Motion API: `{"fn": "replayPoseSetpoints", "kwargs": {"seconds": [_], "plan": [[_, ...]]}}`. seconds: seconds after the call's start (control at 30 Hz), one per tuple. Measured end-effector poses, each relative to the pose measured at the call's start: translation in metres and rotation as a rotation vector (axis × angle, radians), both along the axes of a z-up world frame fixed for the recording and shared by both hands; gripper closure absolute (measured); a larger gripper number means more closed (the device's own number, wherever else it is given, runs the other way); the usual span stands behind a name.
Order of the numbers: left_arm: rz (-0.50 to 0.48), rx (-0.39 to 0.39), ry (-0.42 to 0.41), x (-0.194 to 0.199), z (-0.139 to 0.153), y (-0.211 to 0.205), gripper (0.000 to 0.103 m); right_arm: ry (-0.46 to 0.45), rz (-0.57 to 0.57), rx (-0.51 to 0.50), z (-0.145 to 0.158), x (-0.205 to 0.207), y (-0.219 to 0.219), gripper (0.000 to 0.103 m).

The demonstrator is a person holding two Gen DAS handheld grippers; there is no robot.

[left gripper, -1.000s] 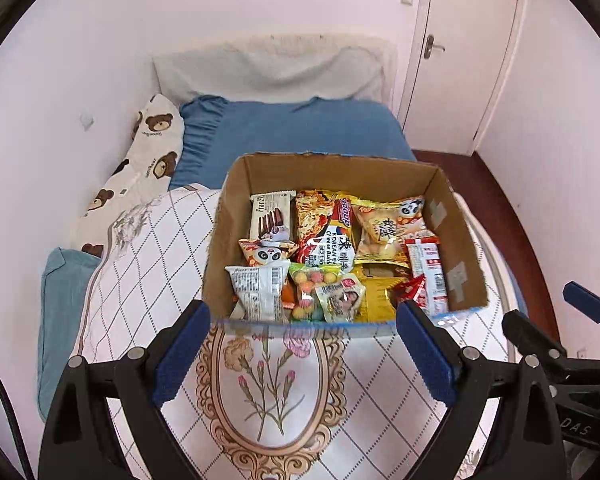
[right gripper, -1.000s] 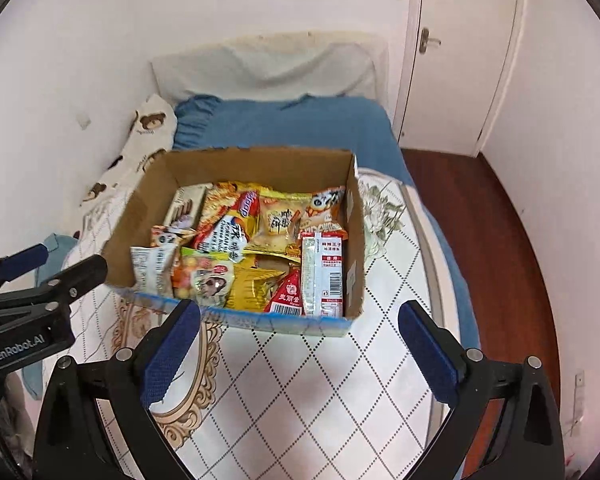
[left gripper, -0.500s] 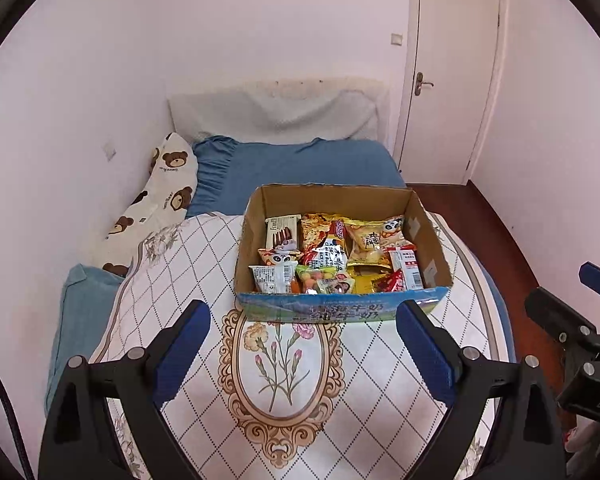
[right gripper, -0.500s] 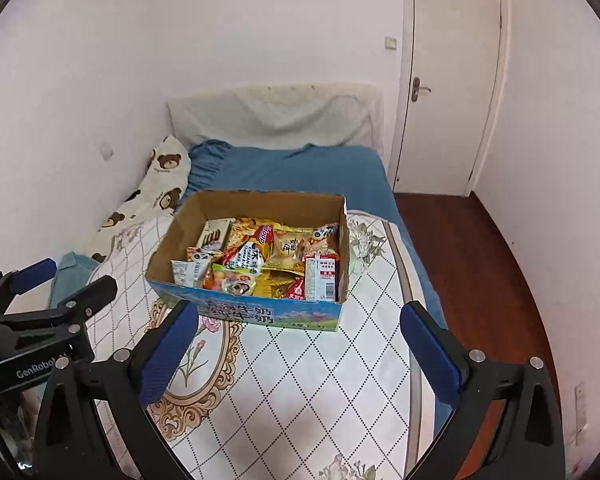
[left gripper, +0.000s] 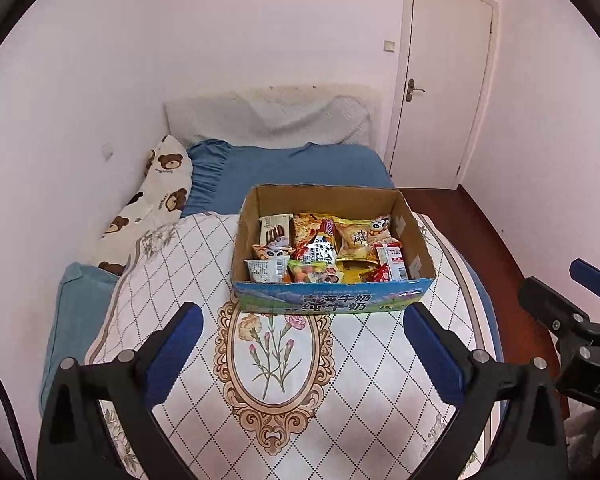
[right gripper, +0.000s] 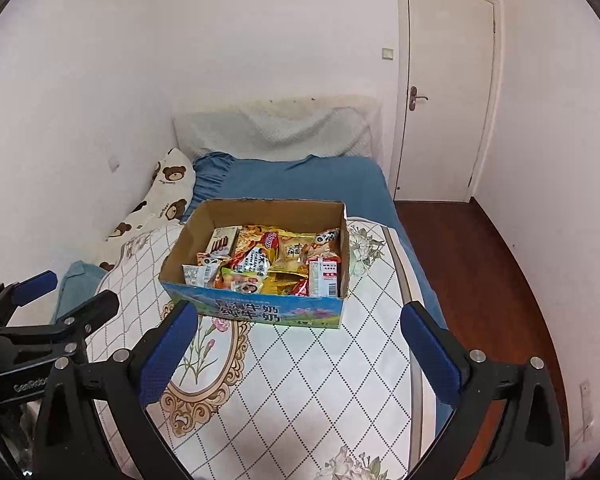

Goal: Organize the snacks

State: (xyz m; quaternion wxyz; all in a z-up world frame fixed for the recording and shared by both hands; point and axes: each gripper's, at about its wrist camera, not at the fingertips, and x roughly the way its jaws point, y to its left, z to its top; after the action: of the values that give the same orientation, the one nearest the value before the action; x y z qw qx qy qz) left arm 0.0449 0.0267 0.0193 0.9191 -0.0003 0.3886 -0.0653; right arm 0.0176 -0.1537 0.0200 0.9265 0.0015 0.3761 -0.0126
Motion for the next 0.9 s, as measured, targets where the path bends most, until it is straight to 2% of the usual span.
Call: {"fn": "replayPoseSetpoints", "kwargs": {"seconds": [0.27,0.53,0.9], "plan": [[0.046,0.039,-0.002,0.03,-0.016,-0.006,0.0,0.01,-0.058,-0.037,-0.024,0.035,-0.014,0.0],[0.064,0.073,0.043,0.067,-0.037,-0.012,0.0,0.045,-0.085,-0.022,-0.049,0.072,-0.023,0.0],[0.062,0.089,0.103,0.091,-0.063,-0.019,0.0,0.107,-0.098,-0.019,-0.08,0.097,-0.026,0.0]]}}
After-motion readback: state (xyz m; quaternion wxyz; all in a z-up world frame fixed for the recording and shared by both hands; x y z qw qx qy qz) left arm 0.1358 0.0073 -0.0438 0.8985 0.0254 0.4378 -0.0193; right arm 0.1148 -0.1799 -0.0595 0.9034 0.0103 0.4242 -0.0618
